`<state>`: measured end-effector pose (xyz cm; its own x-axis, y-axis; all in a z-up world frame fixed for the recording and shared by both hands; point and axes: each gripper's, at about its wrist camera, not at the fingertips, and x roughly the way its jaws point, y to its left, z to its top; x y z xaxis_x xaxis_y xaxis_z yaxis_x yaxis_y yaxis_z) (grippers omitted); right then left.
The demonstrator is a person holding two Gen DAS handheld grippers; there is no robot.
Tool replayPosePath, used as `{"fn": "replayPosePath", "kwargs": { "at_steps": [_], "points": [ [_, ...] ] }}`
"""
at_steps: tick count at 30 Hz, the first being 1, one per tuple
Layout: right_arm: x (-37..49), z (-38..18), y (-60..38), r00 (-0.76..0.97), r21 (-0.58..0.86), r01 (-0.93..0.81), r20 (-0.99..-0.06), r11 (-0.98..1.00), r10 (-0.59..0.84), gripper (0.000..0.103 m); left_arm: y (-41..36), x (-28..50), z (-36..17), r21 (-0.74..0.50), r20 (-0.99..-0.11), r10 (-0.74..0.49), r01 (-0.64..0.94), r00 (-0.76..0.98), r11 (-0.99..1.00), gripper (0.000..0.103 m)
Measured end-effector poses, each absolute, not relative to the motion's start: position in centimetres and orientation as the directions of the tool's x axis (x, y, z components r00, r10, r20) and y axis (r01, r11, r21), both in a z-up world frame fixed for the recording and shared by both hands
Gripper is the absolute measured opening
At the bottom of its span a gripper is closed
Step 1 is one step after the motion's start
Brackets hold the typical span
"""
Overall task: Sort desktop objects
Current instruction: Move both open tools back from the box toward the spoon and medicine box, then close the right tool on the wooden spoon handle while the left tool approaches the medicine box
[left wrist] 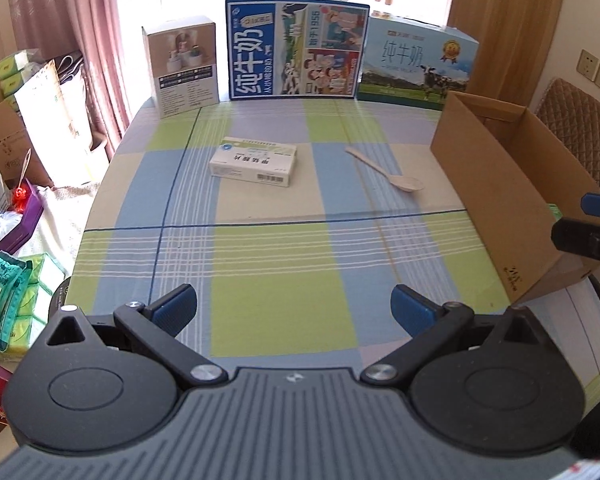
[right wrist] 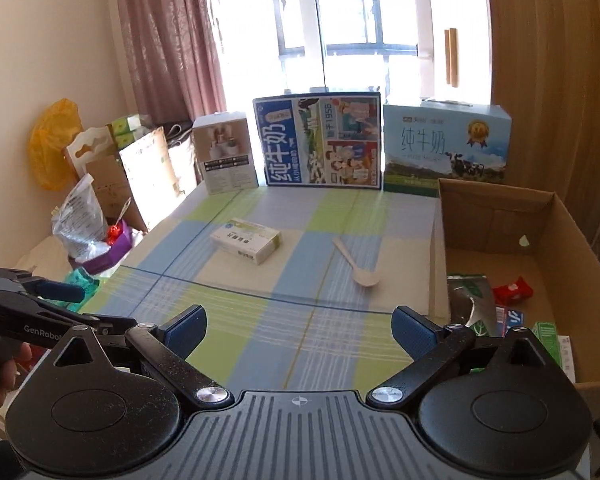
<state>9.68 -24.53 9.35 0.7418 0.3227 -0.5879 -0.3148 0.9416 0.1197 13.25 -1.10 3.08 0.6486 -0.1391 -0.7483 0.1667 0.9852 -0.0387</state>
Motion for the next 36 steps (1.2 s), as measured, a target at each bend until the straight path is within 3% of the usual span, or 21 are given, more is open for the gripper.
{"fn": "replayPosePath", "kwargs": {
  "at_steps": [16, 24, 36],
  "points": [
    [19.6, 2.1, -21.8, 0.757, 0.024, -0.293, -0.605, 0.956, 0.247, 0.094, 0.8, 22.5, -2.6, -0.019, -0.768, -0.094, 0.123, 0.634, 0.992, 0.101],
    [24.5, -2.1, -22.2, 0.755, -0.013, -0.228, -0.634, 0.974, 0.168, 0.081, 0.3, 26.4, -5.5, -0.065, -0.749, -0.141, 0.141, 0.648, 0.988, 0.101],
    [29.1, -6.1, -23.0, 0.750, -0.044, -0.172, -0.654, 0.984, 0.102, 0.071, -1.0, 30.5, -8.3, -0.068, -0.749, -0.170, 0.180, 0.640, 0.981, 0.101]
  ]
}}
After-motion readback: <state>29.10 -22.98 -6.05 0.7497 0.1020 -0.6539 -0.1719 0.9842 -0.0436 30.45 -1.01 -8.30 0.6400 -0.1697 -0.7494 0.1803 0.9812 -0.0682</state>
